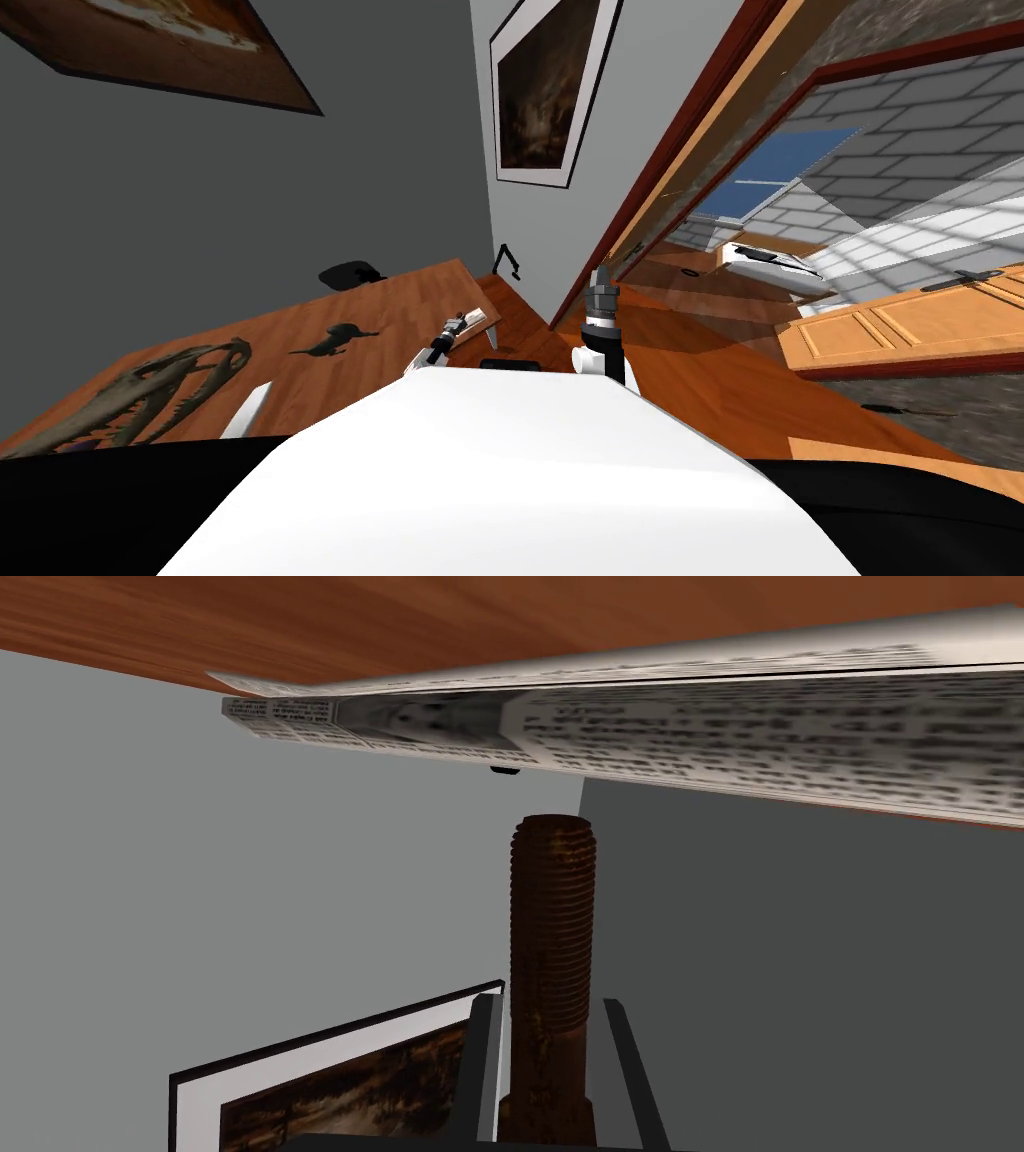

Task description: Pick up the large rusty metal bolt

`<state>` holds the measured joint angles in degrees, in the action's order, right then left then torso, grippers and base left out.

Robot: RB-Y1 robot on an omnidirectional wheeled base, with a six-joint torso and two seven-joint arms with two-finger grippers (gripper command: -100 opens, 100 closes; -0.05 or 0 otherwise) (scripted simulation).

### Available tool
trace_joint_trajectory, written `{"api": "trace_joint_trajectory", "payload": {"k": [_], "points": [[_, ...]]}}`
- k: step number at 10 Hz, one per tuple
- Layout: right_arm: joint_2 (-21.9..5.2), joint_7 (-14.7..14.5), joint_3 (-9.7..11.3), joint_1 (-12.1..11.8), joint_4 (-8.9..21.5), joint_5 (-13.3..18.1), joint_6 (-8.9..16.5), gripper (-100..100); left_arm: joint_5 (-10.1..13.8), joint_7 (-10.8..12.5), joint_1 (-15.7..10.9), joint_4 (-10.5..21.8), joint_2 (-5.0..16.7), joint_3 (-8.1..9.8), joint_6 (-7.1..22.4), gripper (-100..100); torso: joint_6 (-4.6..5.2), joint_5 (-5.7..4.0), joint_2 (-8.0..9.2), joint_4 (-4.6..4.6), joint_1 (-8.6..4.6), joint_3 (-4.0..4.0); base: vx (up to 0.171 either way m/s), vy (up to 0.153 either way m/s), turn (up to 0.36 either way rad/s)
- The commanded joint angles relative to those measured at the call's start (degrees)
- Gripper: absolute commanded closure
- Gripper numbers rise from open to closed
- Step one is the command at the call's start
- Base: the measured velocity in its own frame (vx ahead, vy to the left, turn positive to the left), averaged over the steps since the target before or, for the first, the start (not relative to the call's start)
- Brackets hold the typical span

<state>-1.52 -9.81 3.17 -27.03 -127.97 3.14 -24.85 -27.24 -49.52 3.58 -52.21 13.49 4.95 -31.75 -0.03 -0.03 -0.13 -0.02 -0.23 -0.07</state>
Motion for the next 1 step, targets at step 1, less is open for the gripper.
{"api": "trace_joint_trajectory", "payload": {"k": [1], "points": [[0.0,0.0,0.0,0.0,0.0,0.0,0.0,0,0.0,0.0,0.0,0.0,0.0,0.0,0.0,0,0.0,0.0,0.0,0.0,0.0,0.0,-0.001,-0.01,-0.009]]}}
